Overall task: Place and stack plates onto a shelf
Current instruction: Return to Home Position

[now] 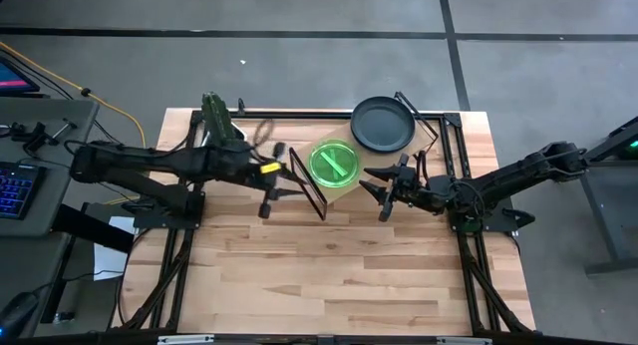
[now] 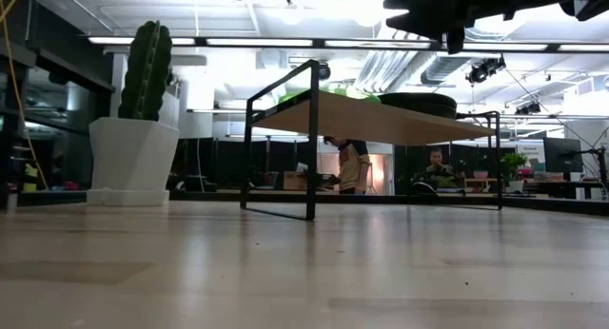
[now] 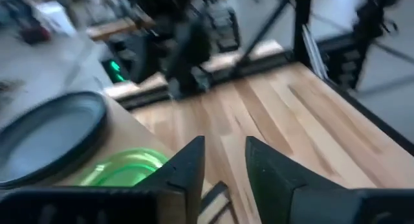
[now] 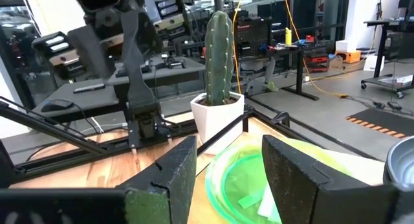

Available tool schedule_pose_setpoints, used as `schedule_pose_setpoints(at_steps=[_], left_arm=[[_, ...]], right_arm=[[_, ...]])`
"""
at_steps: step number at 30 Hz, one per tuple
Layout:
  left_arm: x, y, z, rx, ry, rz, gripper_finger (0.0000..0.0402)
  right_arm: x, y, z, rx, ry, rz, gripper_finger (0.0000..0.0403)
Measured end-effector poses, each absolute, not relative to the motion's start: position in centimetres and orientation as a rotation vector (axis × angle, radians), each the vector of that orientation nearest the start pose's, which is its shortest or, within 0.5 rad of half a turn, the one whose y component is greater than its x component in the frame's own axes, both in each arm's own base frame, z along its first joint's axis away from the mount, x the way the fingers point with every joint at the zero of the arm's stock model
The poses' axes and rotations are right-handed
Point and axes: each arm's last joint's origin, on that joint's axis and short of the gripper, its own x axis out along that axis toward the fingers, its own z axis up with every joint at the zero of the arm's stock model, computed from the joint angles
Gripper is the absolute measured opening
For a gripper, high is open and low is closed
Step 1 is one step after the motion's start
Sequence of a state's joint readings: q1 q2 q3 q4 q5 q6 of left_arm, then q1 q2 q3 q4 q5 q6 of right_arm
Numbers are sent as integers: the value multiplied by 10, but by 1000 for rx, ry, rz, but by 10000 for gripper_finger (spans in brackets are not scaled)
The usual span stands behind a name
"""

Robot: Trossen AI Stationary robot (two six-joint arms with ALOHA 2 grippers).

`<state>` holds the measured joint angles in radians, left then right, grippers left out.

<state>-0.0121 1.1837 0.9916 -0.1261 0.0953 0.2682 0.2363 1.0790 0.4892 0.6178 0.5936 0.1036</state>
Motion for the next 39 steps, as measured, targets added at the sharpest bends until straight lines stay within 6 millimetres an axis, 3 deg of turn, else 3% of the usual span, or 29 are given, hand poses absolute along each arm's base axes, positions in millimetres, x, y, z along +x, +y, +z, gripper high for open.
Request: schedule_pose_setpoints(at_steps=[10,17,28,39], left_arm=[[185,3,312,209,13,-10,32],[150,3,290,167,-82,13,3],[134,2,249,85,-188,16,0],[134,2,243,48,-183,6,0]], right_arm=[[222,37,251,119,-32,-357,163],[222,37,251,119,-31,-357,163],[222,37,251,119,-31,-357,163],[222,37,251,118,-29,-357,163]])
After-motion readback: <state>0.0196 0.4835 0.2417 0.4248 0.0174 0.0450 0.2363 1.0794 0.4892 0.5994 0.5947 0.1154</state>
